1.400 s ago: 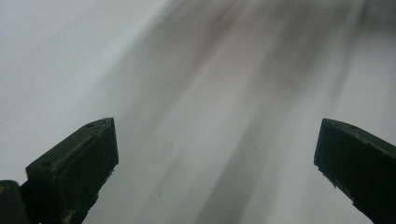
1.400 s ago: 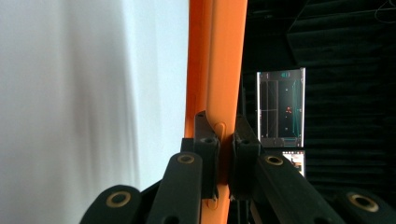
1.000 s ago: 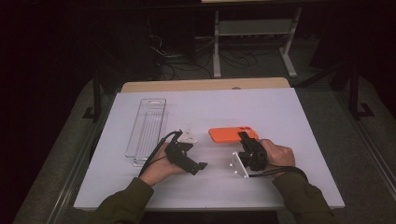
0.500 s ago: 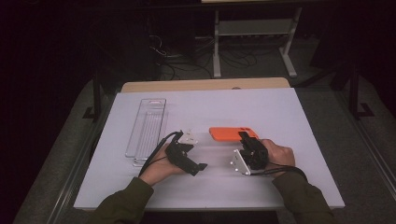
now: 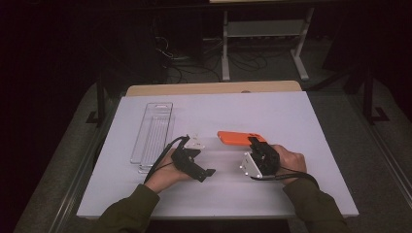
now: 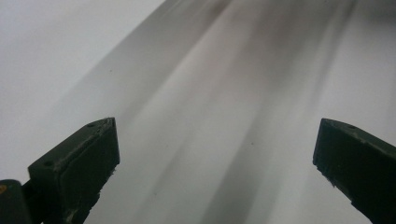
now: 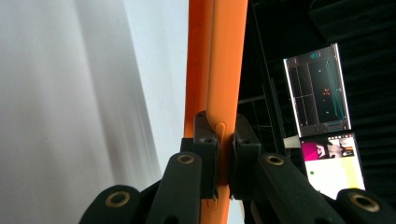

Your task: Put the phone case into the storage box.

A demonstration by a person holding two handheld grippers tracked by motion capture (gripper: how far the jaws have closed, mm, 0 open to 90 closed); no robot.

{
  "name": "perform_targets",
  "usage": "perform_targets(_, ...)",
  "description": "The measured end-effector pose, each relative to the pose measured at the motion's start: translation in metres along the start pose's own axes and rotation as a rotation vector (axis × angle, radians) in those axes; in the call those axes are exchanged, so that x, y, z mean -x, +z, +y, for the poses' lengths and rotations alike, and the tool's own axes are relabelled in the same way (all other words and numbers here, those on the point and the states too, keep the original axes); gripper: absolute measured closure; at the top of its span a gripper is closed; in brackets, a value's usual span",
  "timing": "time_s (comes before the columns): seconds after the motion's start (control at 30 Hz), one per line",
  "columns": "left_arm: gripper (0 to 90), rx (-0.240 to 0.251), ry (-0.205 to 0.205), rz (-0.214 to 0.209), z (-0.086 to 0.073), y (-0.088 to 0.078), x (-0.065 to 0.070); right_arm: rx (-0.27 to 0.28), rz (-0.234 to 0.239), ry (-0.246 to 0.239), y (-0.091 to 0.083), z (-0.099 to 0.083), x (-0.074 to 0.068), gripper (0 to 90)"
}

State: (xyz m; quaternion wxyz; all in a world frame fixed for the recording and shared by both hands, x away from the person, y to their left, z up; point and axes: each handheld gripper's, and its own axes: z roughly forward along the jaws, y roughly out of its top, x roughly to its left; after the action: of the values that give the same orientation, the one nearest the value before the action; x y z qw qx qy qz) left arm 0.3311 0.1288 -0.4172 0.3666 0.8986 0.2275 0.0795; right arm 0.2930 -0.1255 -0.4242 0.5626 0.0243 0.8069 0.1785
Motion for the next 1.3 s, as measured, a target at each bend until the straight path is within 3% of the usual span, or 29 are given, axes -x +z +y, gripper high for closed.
perform_targets(0.27,0.0,0.01,-0.003,0.004,0.0,-0.001,0.0,0.004,0.016,0.048,0.0,0.001,0.003,82.7)
perform_targets(0.3,0.0,0.009,-0.005,0.002,0.0,-0.001,-0.001,0.002,0.023,0.076,0.0,0.001,0.002,82.7)
perform_targets(1.0,0.0,0.041,-0.037,0.006,0.0,-0.003,-0.002,0.011,0.063,0.194,0.002,-0.003,0.012,82.6)
perform_targets(1.03,0.0,0.042,-0.038,0.005,0.0,-0.003,-0.002,0.004,0.073,0.237,0.001,-0.002,0.012,82.6)
perform_targets(1.17,0.0,0.041,-0.042,0.005,0.0,-0.003,-0.001,0.001,0.084,0.264,0.001,-0.003,0.013,82.6)
perform_targets(1.3,0.0,0.041,-0.042,0.006,0.0,-0.003,-0.001,0.003,0.091,0.331,0.002,-0.004,0.013,82.6)
